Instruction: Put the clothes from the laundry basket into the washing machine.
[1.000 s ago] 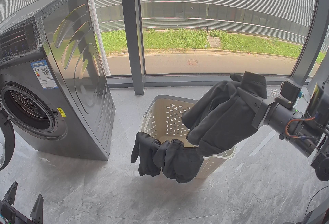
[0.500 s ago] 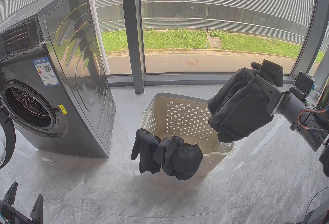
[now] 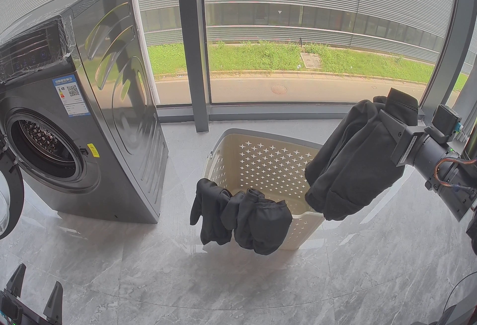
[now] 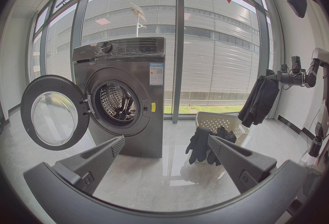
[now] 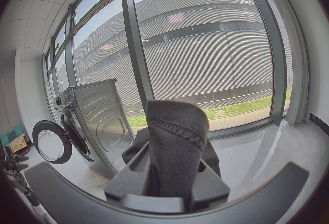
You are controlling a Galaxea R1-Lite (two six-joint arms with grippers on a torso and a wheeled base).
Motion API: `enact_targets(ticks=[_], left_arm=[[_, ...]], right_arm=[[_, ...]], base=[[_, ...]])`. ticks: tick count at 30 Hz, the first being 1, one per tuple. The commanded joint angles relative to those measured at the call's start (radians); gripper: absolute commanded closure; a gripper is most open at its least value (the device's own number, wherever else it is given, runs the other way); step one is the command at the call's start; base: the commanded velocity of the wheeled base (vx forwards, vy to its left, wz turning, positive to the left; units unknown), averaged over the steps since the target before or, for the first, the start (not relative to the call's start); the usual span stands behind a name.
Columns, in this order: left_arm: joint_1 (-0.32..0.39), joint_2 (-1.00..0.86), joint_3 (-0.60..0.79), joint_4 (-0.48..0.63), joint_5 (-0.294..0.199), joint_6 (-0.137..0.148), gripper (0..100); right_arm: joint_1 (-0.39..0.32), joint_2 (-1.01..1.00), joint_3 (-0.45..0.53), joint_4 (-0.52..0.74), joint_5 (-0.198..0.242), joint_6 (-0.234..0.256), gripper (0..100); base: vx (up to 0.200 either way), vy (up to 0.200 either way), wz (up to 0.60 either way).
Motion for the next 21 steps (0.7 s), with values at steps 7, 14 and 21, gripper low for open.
enact_targets(ticks=[7, 14, 21], left_arm=[[0.0, -0.017, 0.018, 0.0, 0.0, -0.001, 0], [0.0, -0.017, 0.018, 0.0, 0.0, -0.001, 0], [0.0, -0.017, 0.018, 0.0, 0.0, -0.001, 0]], right_arm=[[0.004, -0.001, 0.003, 0.0, 0.004, 0.0, 100], [0.01, -0.001, 0.004, -0.002, 0.01, 0.003, 100], [0.013, 0.005, 0.007, -0.005, 0.013, 0.006, 100]], base=[[0.0, 0.2, 0.0], [0.0, 0.2, 0.0], [0.0, 0.2, 0.0]])
